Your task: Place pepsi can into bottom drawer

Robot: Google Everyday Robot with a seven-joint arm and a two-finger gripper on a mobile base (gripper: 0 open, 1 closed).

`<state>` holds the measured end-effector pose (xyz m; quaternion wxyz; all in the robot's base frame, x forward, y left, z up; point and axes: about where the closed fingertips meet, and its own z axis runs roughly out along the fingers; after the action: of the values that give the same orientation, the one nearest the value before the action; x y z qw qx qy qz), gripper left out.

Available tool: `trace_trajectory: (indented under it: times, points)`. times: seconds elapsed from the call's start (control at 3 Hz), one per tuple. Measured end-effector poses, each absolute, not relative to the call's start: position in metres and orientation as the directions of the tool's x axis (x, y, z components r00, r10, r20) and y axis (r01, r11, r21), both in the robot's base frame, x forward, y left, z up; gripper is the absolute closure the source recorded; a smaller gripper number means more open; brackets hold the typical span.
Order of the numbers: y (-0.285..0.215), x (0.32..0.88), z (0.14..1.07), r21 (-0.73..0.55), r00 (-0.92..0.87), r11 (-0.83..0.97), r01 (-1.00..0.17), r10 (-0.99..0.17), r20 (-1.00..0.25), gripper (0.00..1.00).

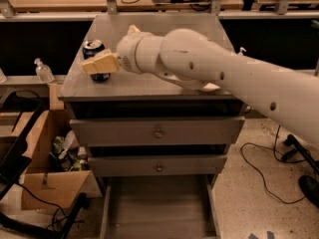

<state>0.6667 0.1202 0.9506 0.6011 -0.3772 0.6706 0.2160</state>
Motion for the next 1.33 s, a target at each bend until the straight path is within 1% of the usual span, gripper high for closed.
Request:
trace_trajectory:
  times: [0.33,0.67,1.0,1.33]
  points:
    - [0.135,0.67,0.948,-0.194,0.008,0.613,-0.766,-0.293,-0.956,0.0]
    - [0.137,0.673,0.948,-0.191,0.008,0.612,-0.768,-0.289,-0.957,0.0]
    - [0.153,0.701,0.938,-0.163,0.007,0.597,-0.785,-0.256,-0.967,0.0]
    - [0.184,0.724,0.927,-0.135,0.003,0.56,-0.817,-0.23,-0.973,0.0]
